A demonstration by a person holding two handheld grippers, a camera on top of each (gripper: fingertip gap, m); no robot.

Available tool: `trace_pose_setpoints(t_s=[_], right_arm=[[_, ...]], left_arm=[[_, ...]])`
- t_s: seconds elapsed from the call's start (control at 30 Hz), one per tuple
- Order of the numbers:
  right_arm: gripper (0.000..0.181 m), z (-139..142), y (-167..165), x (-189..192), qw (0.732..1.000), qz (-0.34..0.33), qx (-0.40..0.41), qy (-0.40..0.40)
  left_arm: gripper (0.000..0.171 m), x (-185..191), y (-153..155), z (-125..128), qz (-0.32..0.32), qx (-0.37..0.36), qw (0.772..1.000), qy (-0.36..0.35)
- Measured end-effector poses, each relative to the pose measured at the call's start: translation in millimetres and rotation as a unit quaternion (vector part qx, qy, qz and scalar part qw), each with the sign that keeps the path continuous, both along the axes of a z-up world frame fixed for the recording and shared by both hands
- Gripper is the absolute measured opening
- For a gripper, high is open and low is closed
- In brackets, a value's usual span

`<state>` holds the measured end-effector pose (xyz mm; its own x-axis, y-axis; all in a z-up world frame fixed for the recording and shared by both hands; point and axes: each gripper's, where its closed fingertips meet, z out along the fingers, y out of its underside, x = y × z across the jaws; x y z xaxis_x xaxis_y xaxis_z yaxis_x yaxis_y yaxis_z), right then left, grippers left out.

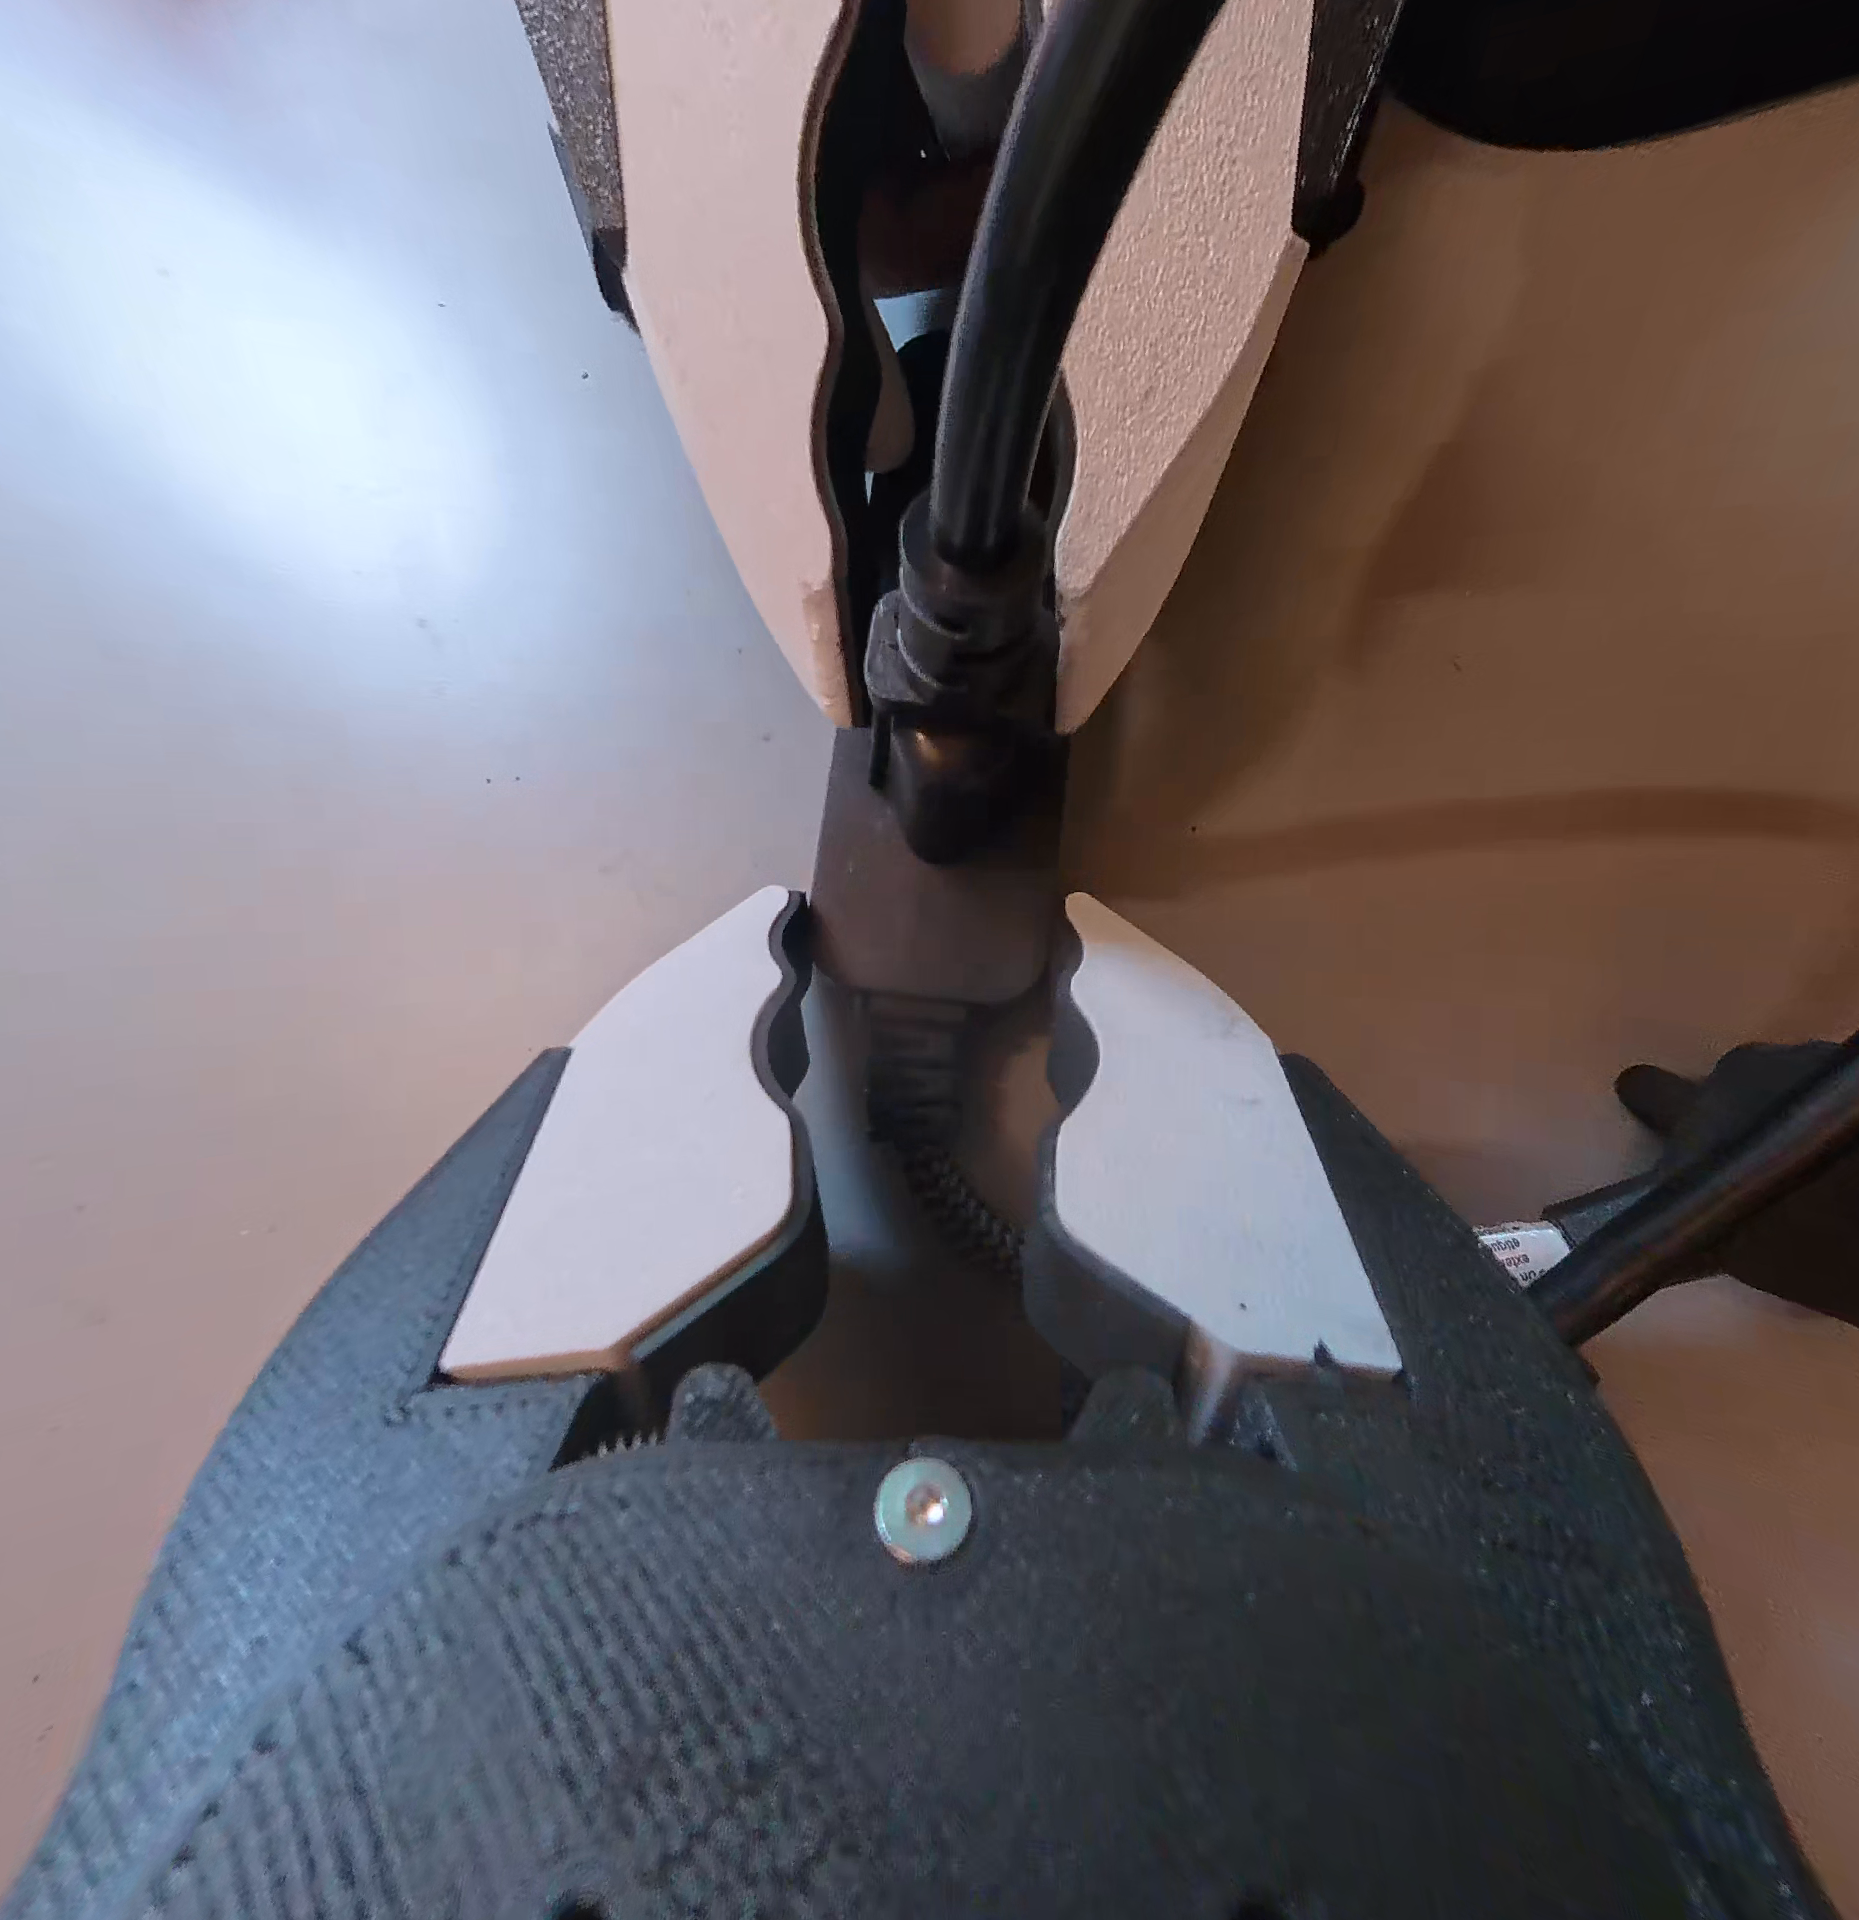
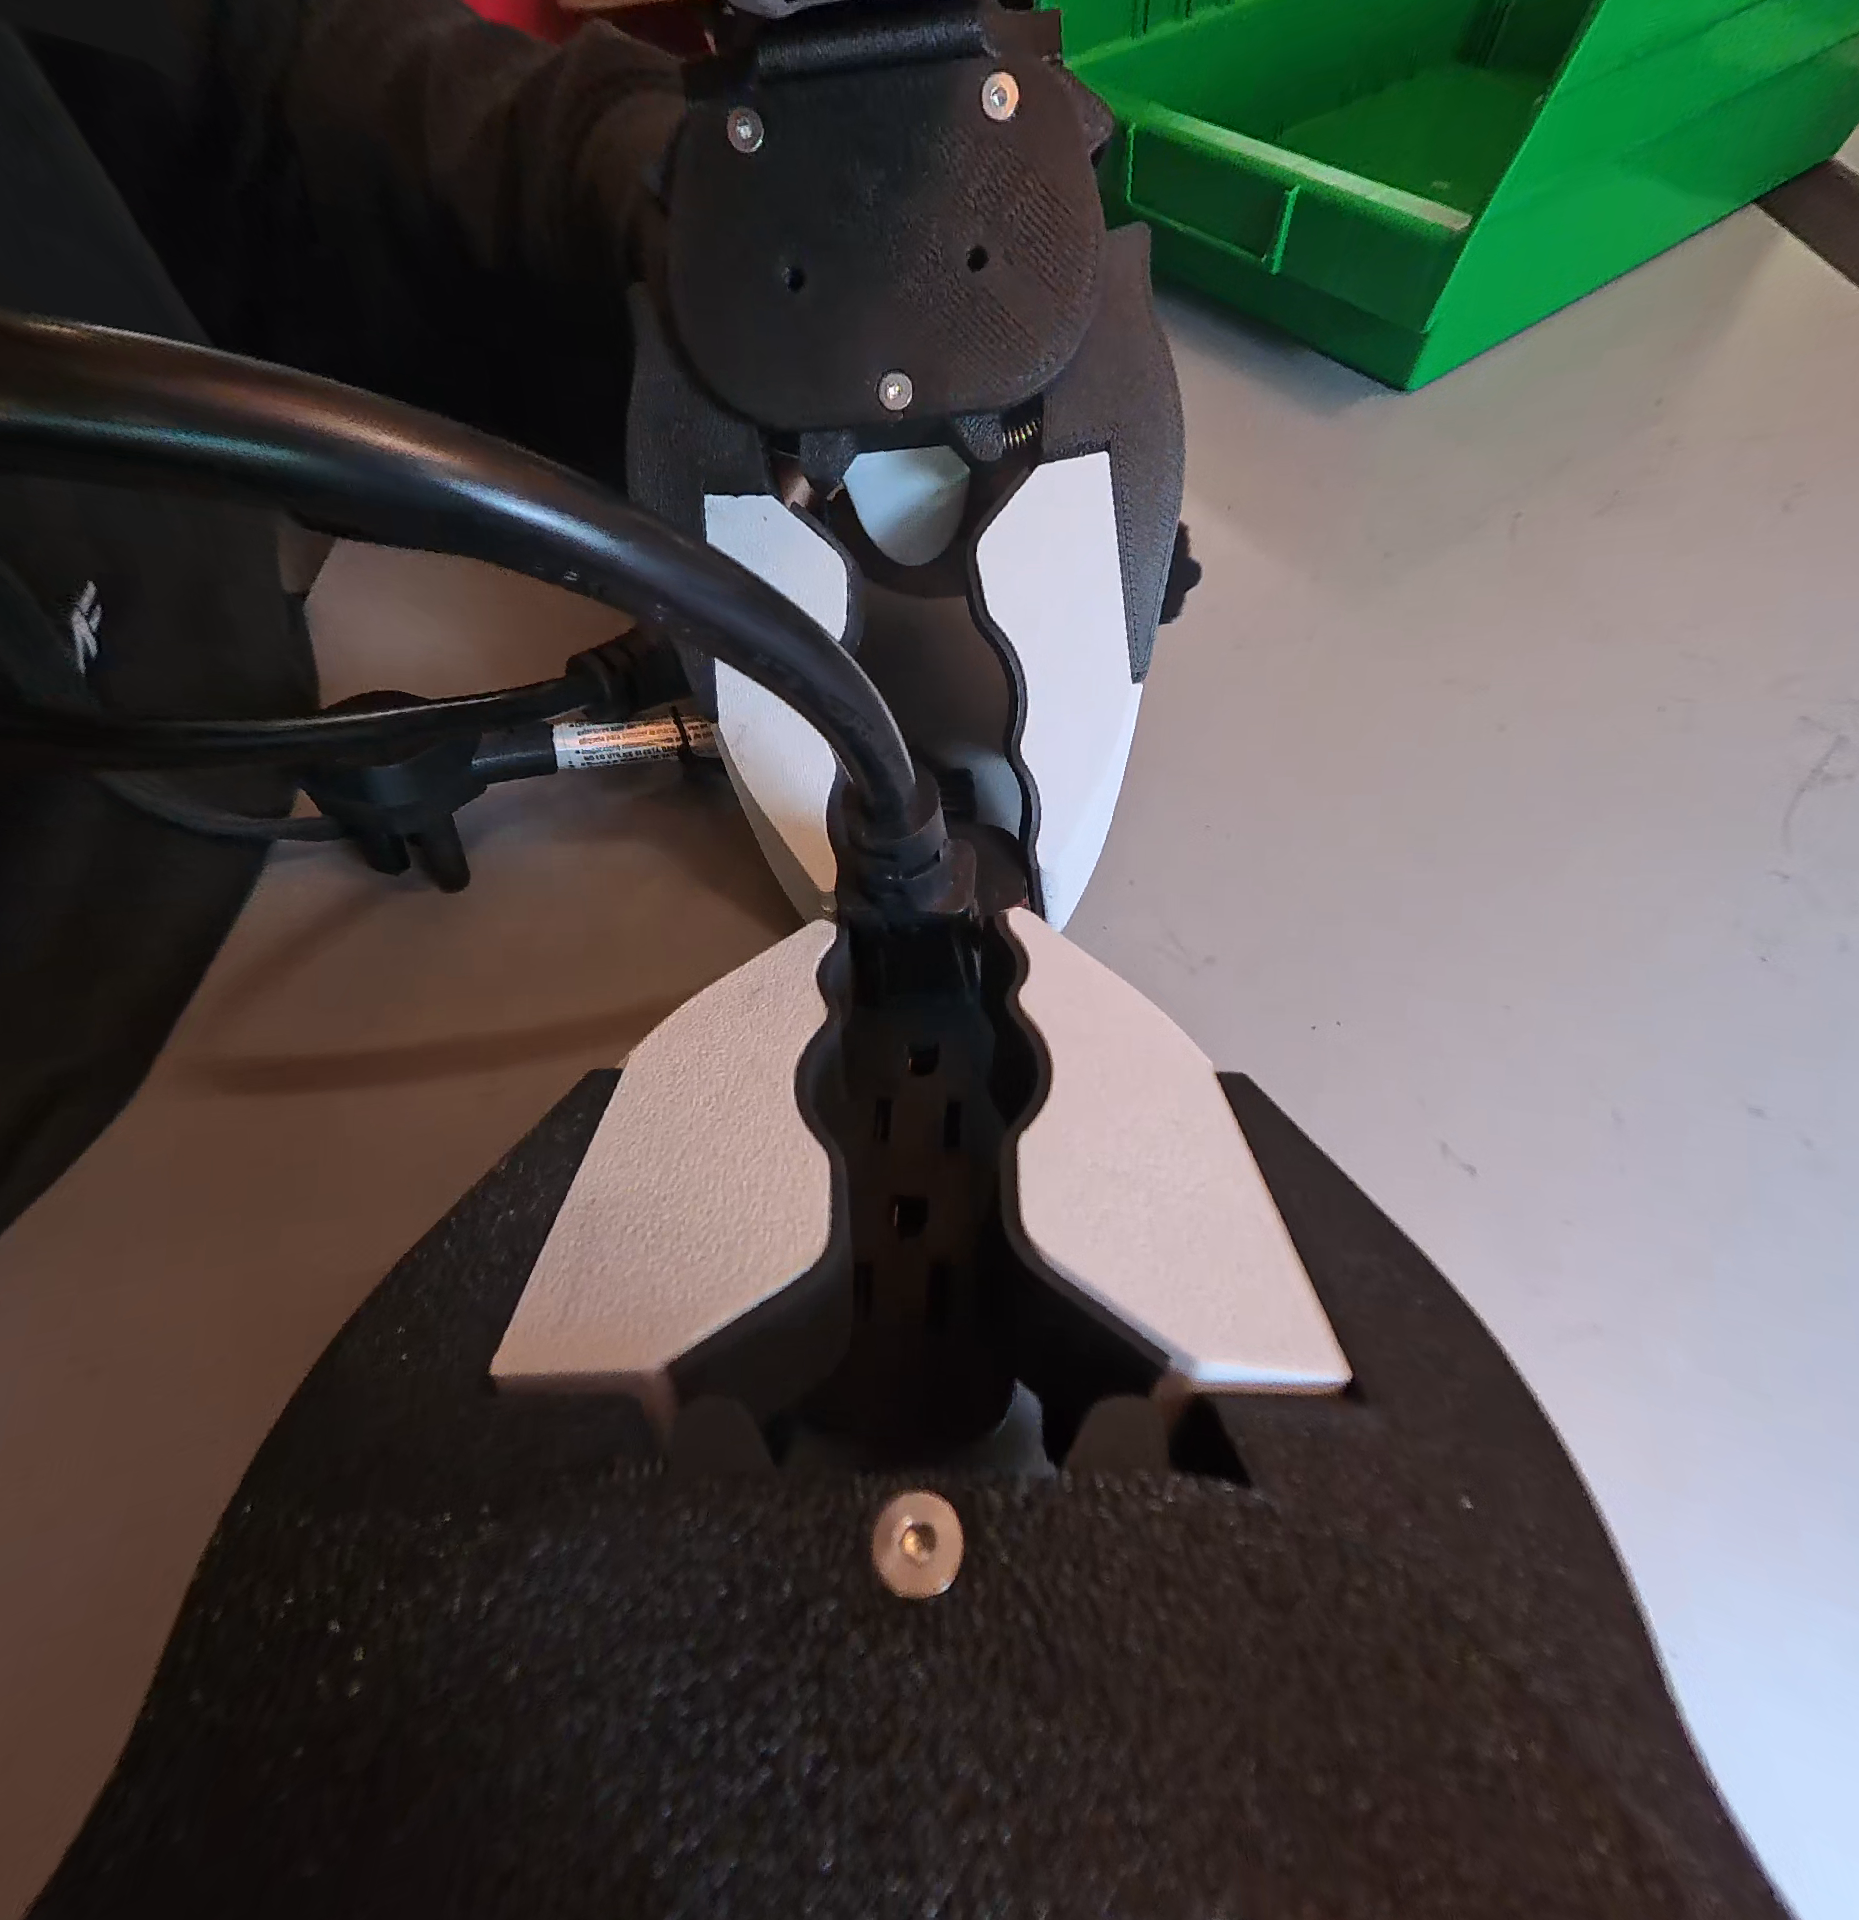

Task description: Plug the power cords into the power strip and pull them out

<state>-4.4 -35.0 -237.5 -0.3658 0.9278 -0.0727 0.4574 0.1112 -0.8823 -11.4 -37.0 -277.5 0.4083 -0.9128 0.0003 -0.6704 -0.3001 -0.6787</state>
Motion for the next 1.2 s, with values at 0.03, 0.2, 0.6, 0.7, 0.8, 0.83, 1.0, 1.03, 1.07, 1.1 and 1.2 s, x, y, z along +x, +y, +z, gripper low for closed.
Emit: trace_pose_setpoints(t_s=[0.03, 0.2, 0.6, 0.7, 0.8, 0.83, 1.0, 1.03, 1.07, 1.1, 1.2], right_arm=[[0.026, 0.0, 0.0, 0.0, 1.0, 0.001, 0.001, 0.0], [0.026, 1.3, -0.1, -0.7, 1.0, 0.006, 0.017, 0.013], [0.023, 6.8, -2.5, -1.0, 0.999, 0.022, 0.025, 0.039], [0.017, 17.3, -7.5, -14.5, 0.998, 0.012, 0.014, 0.053], [0.022, 11.0, -8.1, -5.9, 0.998, 0.02, 0.031, 0.056], [0.022, 11.5, -8.9, -5.9, 0.998, 0.02, 0.029, 0.055], [0.021, 12.2, -11.6, -4.4, 0.998, 0.014, 0.032, 0.061], [0.021, 12.4, -11.3, -1.0, 0.998, 0.02, 0.026, 0.061], [0.021, 12.7, -10.6, -1.0, 0.998, 0.023, 0.018, 0.059], [0.02, 13.5, -9.9, -3.6, 0.998, 0.022, 0.013, 0.059], [0.02, 15.5, -8.5, -13.8, 0.998, 0.018, 0.034, 0.048]], left_arm=[[0.044, 0.1, 0.0, 0.1, -0.001, 0.001, 1.0, -0.001], [0.045, 6.1, 3.0, 7.2, -0.005, 0.019, 0.999, -0.031], [0.044, 9.9, 0.3, 5.2, -0.006, 0.001, 0.999, -0.035], [0.044, 4.0, 0.3, 5.8, -0.008, -0.011, 0.999, -0.034], [0.044, 6.5, -1.8, 5.3, -0.013, 0.0, 0.999, -0.038], [0.044, 7.4, -2.8, 5.2, -0.015, -0.003, 0.999, -0.037], [0.044, 8.1, -3.9, 5.6, -0.016, 0.001, 0.999, -0.038], [0.045, 10.2, -4.1, 5.5, -0.017, 0.003, 0.999, -0.038], [0.044, 11.1, -3.8, 5.4, -0.016, 0.003, 0.999, -0.037], [0.044, 9.7, -2.9, 5.1, -0.014, -0.001, 0.999, -0.035], [0.044, 1.9, 0.8, 5.8, -0.007, 0.003, 1.0, -0.027]])
